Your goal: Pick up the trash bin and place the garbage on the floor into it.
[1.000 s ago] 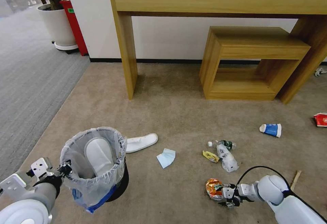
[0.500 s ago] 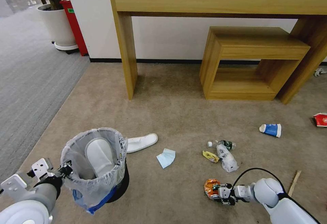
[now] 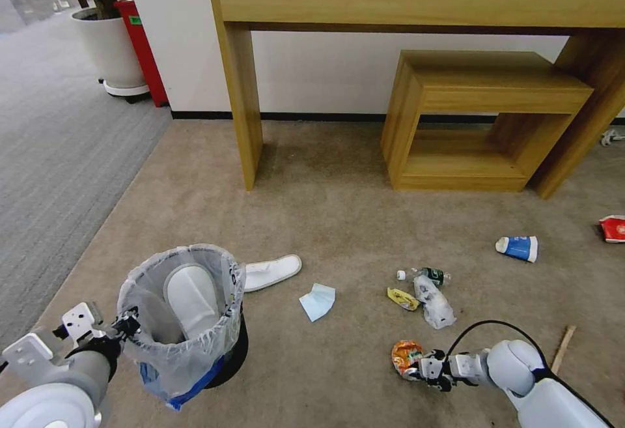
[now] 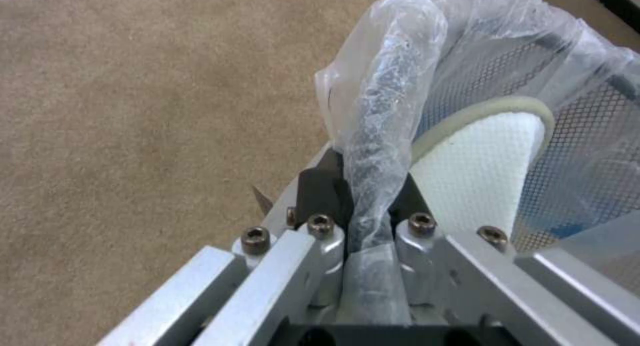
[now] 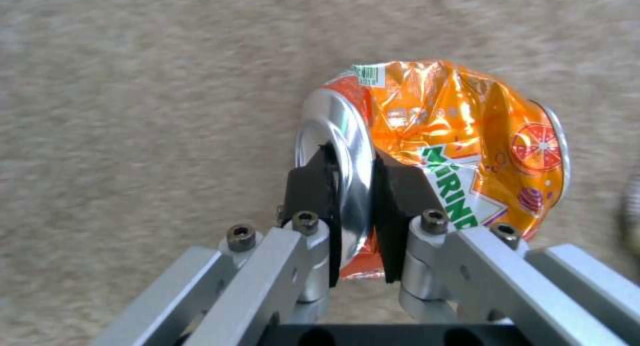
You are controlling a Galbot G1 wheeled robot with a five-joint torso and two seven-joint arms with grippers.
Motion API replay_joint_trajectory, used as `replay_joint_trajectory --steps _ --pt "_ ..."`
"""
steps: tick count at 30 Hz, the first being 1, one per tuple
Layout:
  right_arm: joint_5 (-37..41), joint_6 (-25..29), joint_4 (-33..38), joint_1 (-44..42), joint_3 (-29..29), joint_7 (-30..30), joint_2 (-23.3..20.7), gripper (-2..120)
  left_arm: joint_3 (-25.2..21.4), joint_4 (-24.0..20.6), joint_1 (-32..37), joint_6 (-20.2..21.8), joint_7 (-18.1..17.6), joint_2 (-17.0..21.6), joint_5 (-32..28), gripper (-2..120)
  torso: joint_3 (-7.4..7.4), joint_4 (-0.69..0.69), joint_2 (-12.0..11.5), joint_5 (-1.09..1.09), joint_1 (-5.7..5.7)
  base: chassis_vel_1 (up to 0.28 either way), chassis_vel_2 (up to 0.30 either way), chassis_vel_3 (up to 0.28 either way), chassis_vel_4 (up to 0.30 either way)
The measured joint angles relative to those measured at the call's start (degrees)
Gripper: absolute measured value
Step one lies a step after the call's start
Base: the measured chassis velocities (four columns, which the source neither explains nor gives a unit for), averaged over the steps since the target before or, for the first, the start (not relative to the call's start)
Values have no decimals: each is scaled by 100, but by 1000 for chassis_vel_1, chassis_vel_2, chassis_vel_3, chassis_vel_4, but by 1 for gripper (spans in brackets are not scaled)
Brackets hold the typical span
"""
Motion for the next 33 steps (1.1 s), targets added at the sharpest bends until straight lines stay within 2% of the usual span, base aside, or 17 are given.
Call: replay_joint_trajectory --steps 4,7,8,10,11,12,14,15,17,18,20,22,26,27,29,30,33 --pt "554 40 435 -101 107 117 -111 10 36 34 -20 0 1 1 29 3 0 -1 0 -2 0 0 0 0 0" --pt "1721 28 1343 -172 196 130 -285 10 118 87 -34 0 10 -5 119 3 0 0 0 -4 0 0 0 0 0" --pt "1721 28 1343 -172 196 130 -285 10 118 87 -34 0 10 -5 119 3 0 0 0 -4 0 0 0 0 0" --pt "2920 -45 1948 -124 133 211 -427 10 188 110 -34 0 16 -16 181 3 0 0 0 -6 0 0 0 0 0" --pt "3268 -62 2106 -80 72 292 -463 10 215 111 -36 0 20 -24 186 3 0 0 0 -6 0 0 0 0 0" --pt "3268 -62 2106 -80 72 292 -463 10 215 111 -36 0 20 -24 186 3 0 0 0 -6 0 0 0 0 0" --pt "4709 -171 2568 169 -286 563 -559 10 286 94 -37 0 22 -58 148 3 0 0 0 -5 0 0 0 0 0" --pt "4709 -171 2568 169 -286 563 -559 10 286 94 -37 0 22 -58 148 3 0 0 0 -5 0 0 0 0 0" --pt "5704 -296 2745 400 -622 736 -568 10 330 71 -36 0 24 -66 140 3 0 0 0 -5 0 0 0 0 0" --pt "5704 -296 2745 400 -622 736 -568 10 330 71 -36 0 24 -66 140 3 0 0 0 -5 0 0 0 0 0" --pt "6410 -432 2786 670 -1049 827 -472 10 351 68 -47 0 24 -64 140 3 0 0 0 -5 0 0 0 0 0" --pt "6512 -449 2782 728 -1140 825 -441 10 356 68 -50 0 24 -64 138 3 0 0 0 -4 0 0 0 0 0" --pt "7462 -567 2525 1352 -2076 824 17 10 414 61 -39 0 24 -58 141 3 0 0 0 -5 0 0 0 0 0" --pt "7462 -567 2525 1352 -2076 824 17 10 414 61 -39 0 24 -58 141 3 0 0 0 -5 0 0 0 0 0" --pt "7799 -671 2309 1762 -2570 823 350 10 449 45 -31 0 24 -51 130 3 0 -1 0 -5 0 0 0 0 0" --pt "7799 -671 2309 1762 -2570 823 350 10 449 45 -31 0 24 -51 130 3 0 -1 0 -5 0 0 0 0 0" --pt "8020 -697 1897 2458 -3281 890 813 10 484 -7 -49 0 24 -43 109 3 1 1 0 -5 0 0 0 0 0"
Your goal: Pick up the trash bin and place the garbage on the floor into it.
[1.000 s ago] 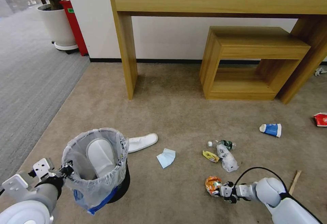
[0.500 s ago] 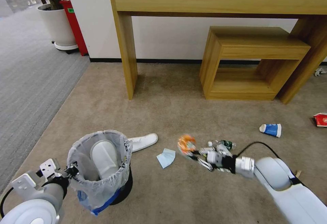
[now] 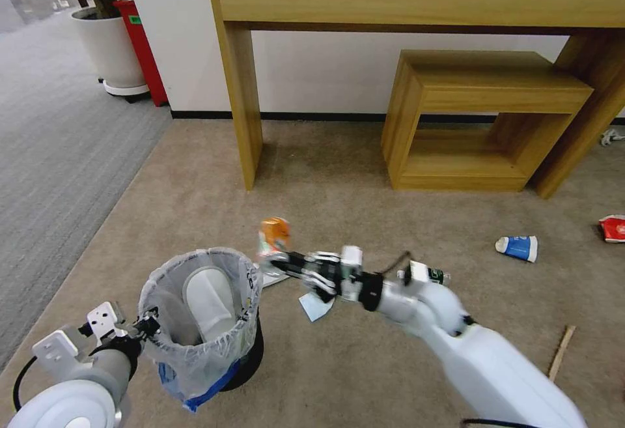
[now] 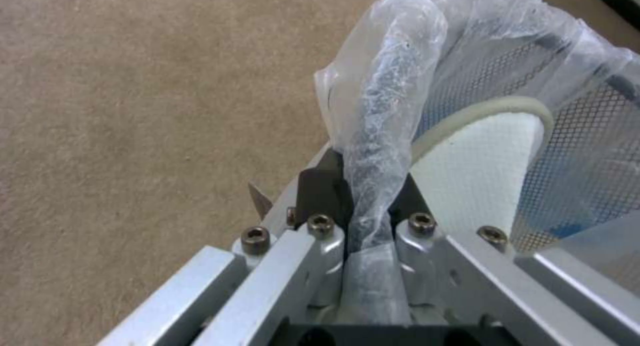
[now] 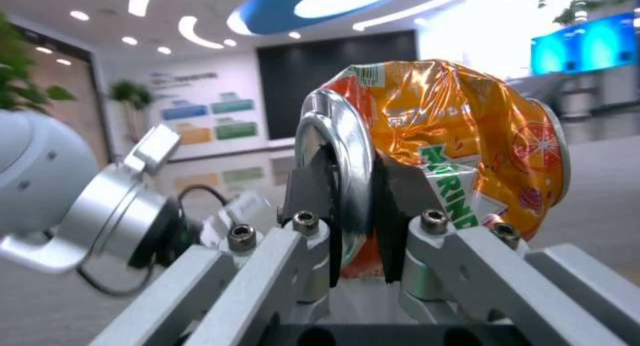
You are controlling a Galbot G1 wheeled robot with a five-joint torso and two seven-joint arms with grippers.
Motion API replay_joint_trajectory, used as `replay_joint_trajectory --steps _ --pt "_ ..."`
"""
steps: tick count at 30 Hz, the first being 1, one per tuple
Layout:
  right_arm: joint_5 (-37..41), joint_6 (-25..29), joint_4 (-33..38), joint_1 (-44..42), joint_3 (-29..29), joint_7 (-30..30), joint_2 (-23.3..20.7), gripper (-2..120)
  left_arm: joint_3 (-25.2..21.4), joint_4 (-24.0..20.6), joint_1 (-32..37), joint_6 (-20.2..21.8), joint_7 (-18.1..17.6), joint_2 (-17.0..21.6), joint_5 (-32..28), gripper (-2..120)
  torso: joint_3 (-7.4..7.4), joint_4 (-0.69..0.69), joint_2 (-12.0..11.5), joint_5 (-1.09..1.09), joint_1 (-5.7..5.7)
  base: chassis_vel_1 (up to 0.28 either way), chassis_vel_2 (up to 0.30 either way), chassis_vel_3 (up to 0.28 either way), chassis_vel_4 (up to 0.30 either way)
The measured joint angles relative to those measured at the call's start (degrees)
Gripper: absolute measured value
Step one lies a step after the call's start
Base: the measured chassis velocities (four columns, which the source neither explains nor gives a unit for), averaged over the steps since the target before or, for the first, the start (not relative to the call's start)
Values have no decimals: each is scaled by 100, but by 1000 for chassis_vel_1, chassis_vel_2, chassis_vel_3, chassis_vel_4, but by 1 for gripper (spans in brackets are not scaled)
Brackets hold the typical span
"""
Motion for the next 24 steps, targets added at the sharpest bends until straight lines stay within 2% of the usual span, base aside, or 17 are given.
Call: replay_joint_trajectory --steps 1,5,11,13,14,17,21,22,24 --pt "0 0 0 0 0 0 0 10 0 0 0 0 0 0 0 3 0 0 0 0 0 0 0 0 0" --pt "-84 -2 -492 595 -633 -98 368 10 -20 -81 -12 0 -10 54 -111 3 0 0 0 0 0 0 0 0 0" --pt "-453 -44 -716 794 -793 -282 498 11 -98 -115 -20 0 -20 132 -228 3 0 0 0 1 0 0 0 0 0" --pt "-554 -71 -750 820 -800 -294 490 19 -108 -134 -24 0 -21 146 -270 3 0 -1 0 1 0 0 0 0 0" --pt "-554 -71 -750 820 -800 -294 490 19 -108 -134 -24 0 -21 146 -270 3 0 -1 0 1 0 0 0 0 0" --pt "-626 -146 -766 784 -806 -299 434 34 -84 -147 -53 0 -23 151 -296 3 -1 -1 0 2 0 0 0 0 0" --pt "-664 -159 -768 732 -807 -303 405 43 -73 -150 -71 0 -24 153 -316 3 -1 -1 0 2 0 0 0 0 0" --pt "-677 -161 -768 706 -806 -305 383 50 -74 -150 -77 0 -25 159 -333 3 -1 -1 0 2 0 0 0 0 0" --pt "-685 -161 -763 694 -794 -305 373 53 -76 -150 -78 0 -25 162 -340 3 -1 -1 0 2 0 0 0 0 0"
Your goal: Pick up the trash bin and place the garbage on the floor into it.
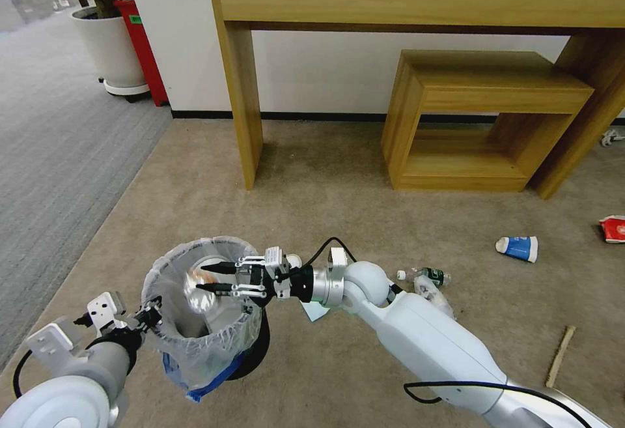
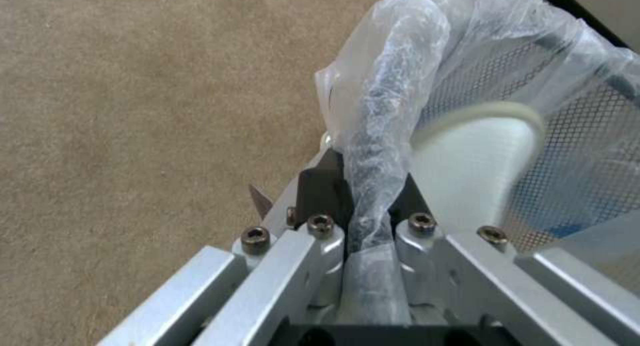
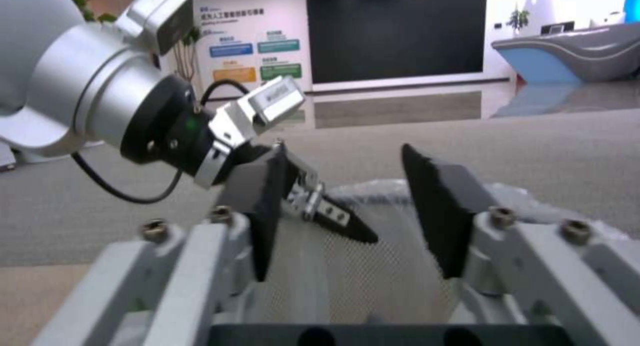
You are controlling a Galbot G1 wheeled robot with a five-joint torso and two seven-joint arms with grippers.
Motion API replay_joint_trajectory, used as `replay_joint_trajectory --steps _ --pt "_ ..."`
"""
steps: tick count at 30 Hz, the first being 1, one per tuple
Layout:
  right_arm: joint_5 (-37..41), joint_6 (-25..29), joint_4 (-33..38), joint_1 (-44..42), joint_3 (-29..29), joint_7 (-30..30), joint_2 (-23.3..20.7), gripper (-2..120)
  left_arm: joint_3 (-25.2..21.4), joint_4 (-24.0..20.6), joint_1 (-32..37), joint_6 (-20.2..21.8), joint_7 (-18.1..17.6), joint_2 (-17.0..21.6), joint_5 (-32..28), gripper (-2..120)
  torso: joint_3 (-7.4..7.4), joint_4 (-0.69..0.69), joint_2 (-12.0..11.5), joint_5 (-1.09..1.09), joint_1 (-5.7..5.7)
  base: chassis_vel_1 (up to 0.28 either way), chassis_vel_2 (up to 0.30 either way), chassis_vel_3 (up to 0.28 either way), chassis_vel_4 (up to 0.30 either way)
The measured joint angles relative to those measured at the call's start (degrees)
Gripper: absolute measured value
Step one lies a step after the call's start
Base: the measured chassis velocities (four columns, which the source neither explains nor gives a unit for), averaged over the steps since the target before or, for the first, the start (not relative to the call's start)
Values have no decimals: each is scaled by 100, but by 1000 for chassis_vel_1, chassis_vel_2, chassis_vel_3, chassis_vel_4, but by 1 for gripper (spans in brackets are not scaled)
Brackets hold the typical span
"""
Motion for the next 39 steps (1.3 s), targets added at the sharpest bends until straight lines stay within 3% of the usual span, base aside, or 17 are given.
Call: replay_joint_trajectory --steps 3,4,7,8,11,12,15,16,17,20,21,24,28,34,39 --pt "6 0 127 -59 198 170 -35 68 -36 51 -18 0 0 30 -19 3 0 1 1 0 0 0 0 0 0" --pt "6 0 127 -59 198 170 -35 68 -36 51 -18 0 0 30 -19 3 0 1 1 0 0 0 0 0 0" --pt "170 1 385 -313 715 826 -171 85 -158 140 -131 0 -28 94 -175 3 0 1 0 0 0 0 0 0 0" --pt "170 1 385 -313 715 826 -171 85 -158 140 -131 0 -28 94 -175 3 0 1 0 0 0 0 0 0 0" --pt "177 -2 685 -896 1508 1482 -402 98 -322 154 -146 0 -27 188 -342 3 0 -1 1 1 0 0 0 0 0" --pt "177 -2 685 -896 1508 1482 -402 98 -322 154 -146 0 -27 188 -342 3 0 -1 1 1 0 0 0 0 0" --pt "-188 -30 1046 -1458 2250 2408 -588 100 -447 191 -121 0 55 243 -352 3 0 0 0 1 0 0 0 0 0" --pt "-396 -42 1276 -1780 2698 2992 -650 100 -508 208 -121 -4 100 265 -316 3 0 0 0 0 0 0 0 0 0" --pt "-396 -42 1276 -1780 2698 2992 -650 100 -508 208 -121 -4 100 265 -316 3 0 0 0 0 0 0 0 0 0" --pt "-635 -29 1694 -2424 3570 3969 -656 100 -695 288 -125 -67 276 312 84 3 -1 0 1 1 0 0 0 0 0" --pt "-635 -29 1694 -2424 3570 3969 -656 100 -695 288 -125 -67 276 312 84 3 -1 0 1 1 0 0 0 0 0" --pt "-982 149 1961 -3149 4484 4162 -460 100 -905 352 -104 -123 415 389 398 3 -1 0 1 0 0 0 0 0 0" --pt "-1499 537 2077 -3747 5103 4189 -186 100 -1027 393 -65 -162 444 481 509 3 -1 0 1 1 0 0 0 0 0" --pt "-1562 801 2296 -4178 5424 4689 -30 100 -1084 407 -81 -176 422 555 536 3 -1 0 1 0 0 0 0 0 0" --pt "-1516 915 2375 -4318 5583 4719 198 100 -1025 405 -77 -192 436 483 614 3 -1 0 1 0 0 0 0 0 0"
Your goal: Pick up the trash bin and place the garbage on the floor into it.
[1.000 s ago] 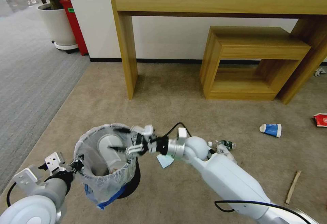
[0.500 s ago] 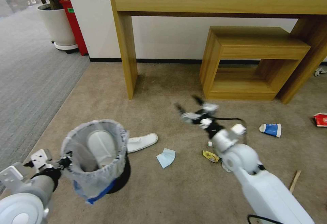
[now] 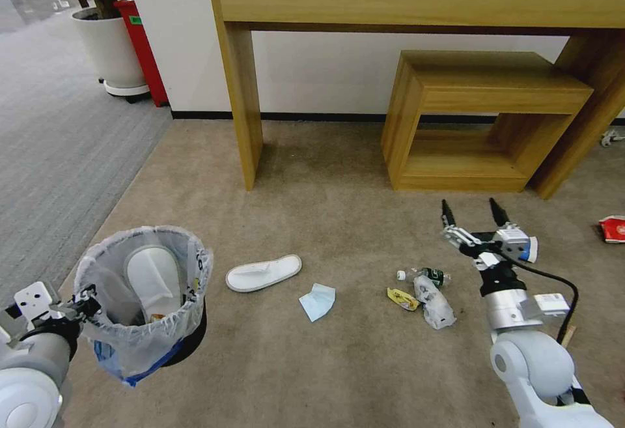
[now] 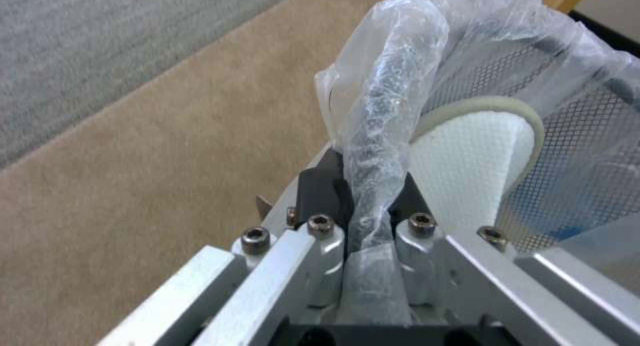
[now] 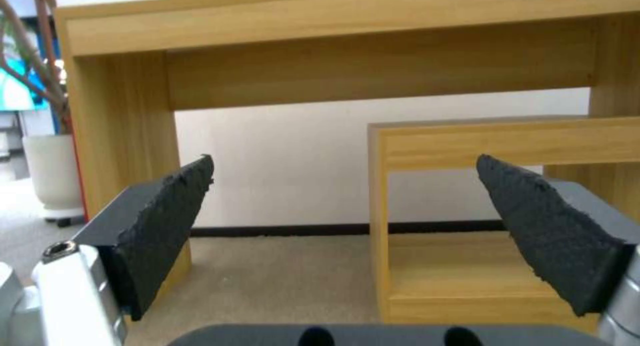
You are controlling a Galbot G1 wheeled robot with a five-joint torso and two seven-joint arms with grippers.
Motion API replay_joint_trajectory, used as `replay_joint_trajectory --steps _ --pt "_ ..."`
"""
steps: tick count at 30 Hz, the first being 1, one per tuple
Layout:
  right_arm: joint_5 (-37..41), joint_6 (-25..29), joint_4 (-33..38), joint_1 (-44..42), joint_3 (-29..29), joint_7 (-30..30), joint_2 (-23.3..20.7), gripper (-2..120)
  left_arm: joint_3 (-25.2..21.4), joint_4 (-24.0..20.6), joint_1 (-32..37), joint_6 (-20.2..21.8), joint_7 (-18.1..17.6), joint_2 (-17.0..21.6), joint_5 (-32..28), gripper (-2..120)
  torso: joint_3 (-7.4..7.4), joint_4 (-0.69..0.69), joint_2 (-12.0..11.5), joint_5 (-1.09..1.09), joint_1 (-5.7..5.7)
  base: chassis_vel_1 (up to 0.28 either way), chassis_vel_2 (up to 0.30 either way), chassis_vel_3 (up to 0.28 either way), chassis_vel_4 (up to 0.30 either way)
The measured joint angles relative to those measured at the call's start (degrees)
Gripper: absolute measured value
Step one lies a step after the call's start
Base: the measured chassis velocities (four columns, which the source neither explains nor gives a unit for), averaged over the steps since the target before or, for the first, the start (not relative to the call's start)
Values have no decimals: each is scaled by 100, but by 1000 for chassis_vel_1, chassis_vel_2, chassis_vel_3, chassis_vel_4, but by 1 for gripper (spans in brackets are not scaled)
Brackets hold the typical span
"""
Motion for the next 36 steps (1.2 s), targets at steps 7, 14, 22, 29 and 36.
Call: replay_joint_trajectory --steps 7,14,22,29,36 --pt "-63 137 0 -6 -44 -26 163 100 40 -18 89 -15 61 -100 22 3 1 0 0 0 0 0 0 0 0" --pt "-126 198 -36 -47 -80 -19 161 100 9 -46 154 -24 103 -149 12 3 1 0 0 0 0 0 0 0 0" --pt "-111 256 -46 -5 -119 -6 167 100 36 -75 106 -25 103 -185 43 3 1 0 0 1 0 6 5 -5 -9" --pt "-124 314 -127 35 -132 -19 174 100 87 -65 94 -23 102 -204 93 3 0 -1 0 0 0 128 126 -110 -128" --pt "-194 335 -177 107 -170 -38 188 100 76 -34 82 -19 103 -190 107 3 1 1 0 -3 0 204 198 -171 -176"
